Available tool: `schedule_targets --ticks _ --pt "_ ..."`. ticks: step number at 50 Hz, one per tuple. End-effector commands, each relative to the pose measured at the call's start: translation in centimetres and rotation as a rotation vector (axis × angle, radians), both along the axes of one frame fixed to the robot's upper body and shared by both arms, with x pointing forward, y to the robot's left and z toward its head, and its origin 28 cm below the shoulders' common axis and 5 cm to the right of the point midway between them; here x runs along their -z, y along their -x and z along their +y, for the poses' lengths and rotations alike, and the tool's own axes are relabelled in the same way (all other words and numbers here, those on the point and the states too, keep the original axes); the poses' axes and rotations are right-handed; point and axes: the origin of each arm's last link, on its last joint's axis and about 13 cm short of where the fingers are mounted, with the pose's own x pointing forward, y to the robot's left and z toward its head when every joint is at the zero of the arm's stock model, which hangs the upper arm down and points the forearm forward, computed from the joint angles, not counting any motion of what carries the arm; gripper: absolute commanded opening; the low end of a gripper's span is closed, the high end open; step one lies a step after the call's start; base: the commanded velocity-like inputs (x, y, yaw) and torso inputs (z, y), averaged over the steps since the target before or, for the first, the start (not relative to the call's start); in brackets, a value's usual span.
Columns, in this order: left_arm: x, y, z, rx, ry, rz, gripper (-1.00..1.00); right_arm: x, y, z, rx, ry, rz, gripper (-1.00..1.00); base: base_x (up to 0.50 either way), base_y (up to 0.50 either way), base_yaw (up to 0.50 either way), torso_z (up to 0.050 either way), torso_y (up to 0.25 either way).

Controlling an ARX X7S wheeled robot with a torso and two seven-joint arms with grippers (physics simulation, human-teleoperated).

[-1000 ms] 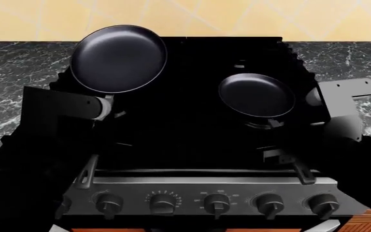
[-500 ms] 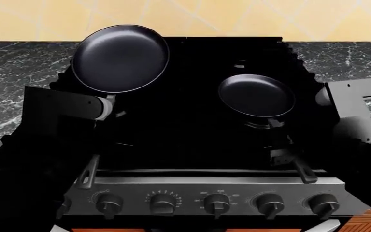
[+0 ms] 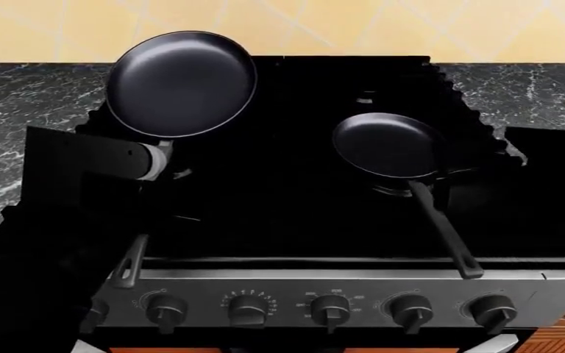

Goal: Place both pans onto different burners. Then place the chili pepper and the skewer on different pans.

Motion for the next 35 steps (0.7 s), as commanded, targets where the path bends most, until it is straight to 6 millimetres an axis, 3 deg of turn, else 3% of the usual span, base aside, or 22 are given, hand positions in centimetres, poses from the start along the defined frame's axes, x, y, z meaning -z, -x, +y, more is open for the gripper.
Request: schedule_targets --ticks 1,20,35 --pt "-0.7 0.1 -0.1 -0.102 0.006 -0.036 -1.00 -1.3 1.7 0.1 -0.016 -0.027 -0.062 1.00 0.00 0.00 0.00 0.000 0.000" --pt "-0.7 0.2 1.3 -0.173 -0.019 0.172 -1.00 -0.8 1.3 0.4 -0.033 -0.033 -0.066 1.00 0.00 0.00 0.00 0.001 0.002" --pt "-0.2 -0.2 1.6 -0.173 -0.003 0.220 -1.00 -0.7 1.3 0.3 -0.037 -0.036 -0.065 1.00 0.00 0.00 0.00 0.001 0.002"
